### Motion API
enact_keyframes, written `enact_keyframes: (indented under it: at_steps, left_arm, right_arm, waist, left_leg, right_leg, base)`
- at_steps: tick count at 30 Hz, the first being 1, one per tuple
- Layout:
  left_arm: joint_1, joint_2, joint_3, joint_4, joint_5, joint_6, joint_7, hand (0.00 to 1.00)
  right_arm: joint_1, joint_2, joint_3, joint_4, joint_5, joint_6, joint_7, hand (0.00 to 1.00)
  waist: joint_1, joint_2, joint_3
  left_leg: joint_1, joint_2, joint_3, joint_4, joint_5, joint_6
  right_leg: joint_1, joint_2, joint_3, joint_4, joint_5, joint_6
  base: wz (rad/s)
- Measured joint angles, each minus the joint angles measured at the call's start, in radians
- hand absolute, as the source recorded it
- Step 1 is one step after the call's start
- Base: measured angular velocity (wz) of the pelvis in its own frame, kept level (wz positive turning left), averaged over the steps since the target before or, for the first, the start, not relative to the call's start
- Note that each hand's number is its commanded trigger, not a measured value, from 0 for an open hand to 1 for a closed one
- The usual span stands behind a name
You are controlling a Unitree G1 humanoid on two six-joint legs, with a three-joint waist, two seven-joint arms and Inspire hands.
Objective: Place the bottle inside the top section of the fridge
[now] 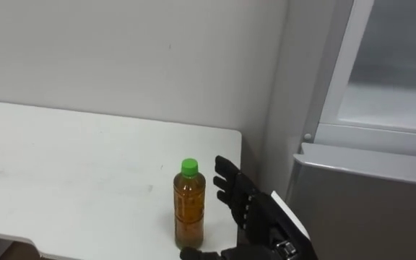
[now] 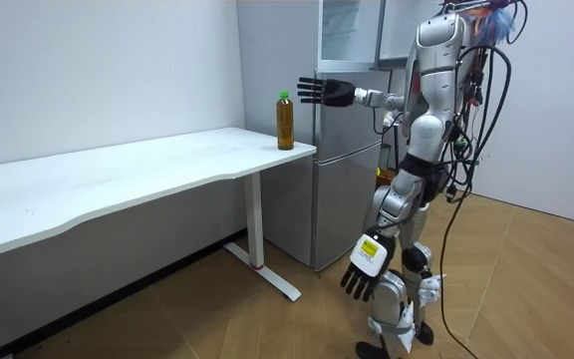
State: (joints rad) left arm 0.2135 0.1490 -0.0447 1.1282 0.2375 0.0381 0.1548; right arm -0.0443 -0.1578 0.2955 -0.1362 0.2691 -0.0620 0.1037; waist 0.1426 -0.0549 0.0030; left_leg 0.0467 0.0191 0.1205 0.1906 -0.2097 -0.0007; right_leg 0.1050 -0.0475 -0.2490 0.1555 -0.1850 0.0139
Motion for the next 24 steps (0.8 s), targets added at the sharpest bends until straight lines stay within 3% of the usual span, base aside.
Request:
enact_keyframes:
  at_steps: [12,15,18,24]
  left_arm:
    - [-0.011,0.006,-0.038,-0.01,0.017,0.01,-0.038,0.0]
    - [-0.025,0.007,-0.037,-0.014,0.042,0.027,-0.058,0.0]
    - [-0.03,0.007,-0.037,-0.019,0.072,0.033,-0.062,0.0]
    - [-0.014,0.008,-0.025,-0.064,0.109,0.049,-0.097,0.0]
  right_arm:
    - [-0.016,-0.009,0.0,0.003,-0.004,0.0,-0.059,0.0]
    - [-0.021,-0.01,-0.001,0.003,-0.009,0.003,-0.091,0.0]
    - [-0.056,-0.01,-0.002,0.003,-0.024,0.021,-0.121,0.0]
    - [-0.133,-0.015,-0.005,0.003,-0.04,0.021,-0.156,0.0]
  waist:
    - [-0.001,0.006,0.0042]
    - [-0.001,0.01,0.0066]
    - [-0.001,0.011,0.0075]
    - [0.003,0.005,0.0033]
  left_leg:
    - [-0.003,-0.003,-0.014,0.001,0.0,0.0]
    - [-0.007,-0.003,-0.017,0.0,0.0,0.0]
    - [-0.018,-0.002,-0.017,-0.001,0.0,0.0]
    - [-0.017,-0.003,-0.025,0.007,0.001,0.0]
  right_leg:
    - [0.001,-0.002,-0.005,-0.001,0.0,0.0]
    - [-0.001,-0.002,-0.016,-0.001,0.0,0.0]
    - [-0.009,-0.002,-0.025,-0.001,0.0,0.0]
    - [-0.008,-0.002,-0.03,-0.003,0.0,0.0]
  base:
    - [0.01]
    - [0.05]
    - [0.03]
    - [0.03]
